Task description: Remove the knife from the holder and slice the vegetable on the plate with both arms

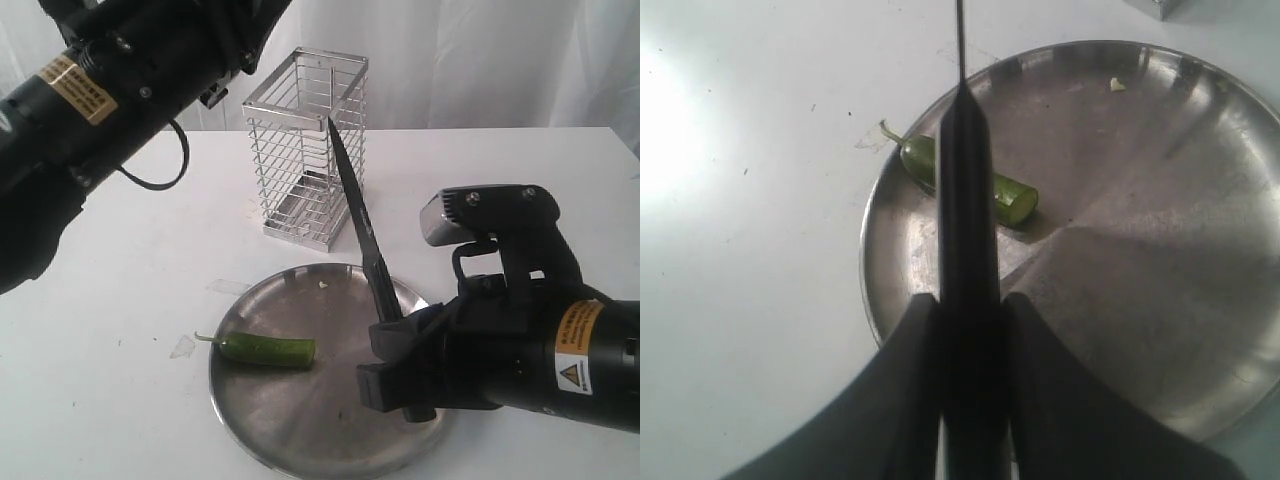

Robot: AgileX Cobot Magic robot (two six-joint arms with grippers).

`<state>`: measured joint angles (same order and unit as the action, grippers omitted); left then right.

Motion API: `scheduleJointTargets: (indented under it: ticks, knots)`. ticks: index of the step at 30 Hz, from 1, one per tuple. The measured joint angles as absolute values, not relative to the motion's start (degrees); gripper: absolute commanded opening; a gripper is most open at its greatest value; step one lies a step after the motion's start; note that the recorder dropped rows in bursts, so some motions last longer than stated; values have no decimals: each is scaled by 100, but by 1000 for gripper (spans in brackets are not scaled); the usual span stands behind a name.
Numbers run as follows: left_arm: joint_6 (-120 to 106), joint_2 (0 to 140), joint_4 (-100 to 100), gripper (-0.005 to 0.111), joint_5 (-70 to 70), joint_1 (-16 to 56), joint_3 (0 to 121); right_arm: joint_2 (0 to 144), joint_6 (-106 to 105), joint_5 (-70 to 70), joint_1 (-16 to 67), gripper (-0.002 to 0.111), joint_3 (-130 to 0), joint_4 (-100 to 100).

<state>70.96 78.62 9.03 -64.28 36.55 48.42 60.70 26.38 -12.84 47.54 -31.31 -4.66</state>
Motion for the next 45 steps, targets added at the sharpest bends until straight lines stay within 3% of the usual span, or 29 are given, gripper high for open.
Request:
scheduleJointTargets:
  ticks: [16, 22, 27, 34, 45]
  knots:
    - [7189, 7804, 1253, 52, -6287, 3165, 4935, 6070, 2638, -1274, 4754, 0, -3131, -477]
    - [8316, 7520, 3881, 52, -3707, 2301, 5631, 6070, 2638, -1367, 4754, 0, -3131, -477]
    - [11007, 7485, 7333, 52, -2337, 1558, 6125, 6070, 2638, -1391, 4754, 0, -3131, -477]
    - [12036, 7541, 9655, 52, -3922, 542, 6223, 6070, 2638, -1389, 4754, 0, -3131, -477]
    - [9994, 8039, 9948, 52, -6784, 476, 5827, 6070, 2638, -1290, 4754, 0, -3131, -477]
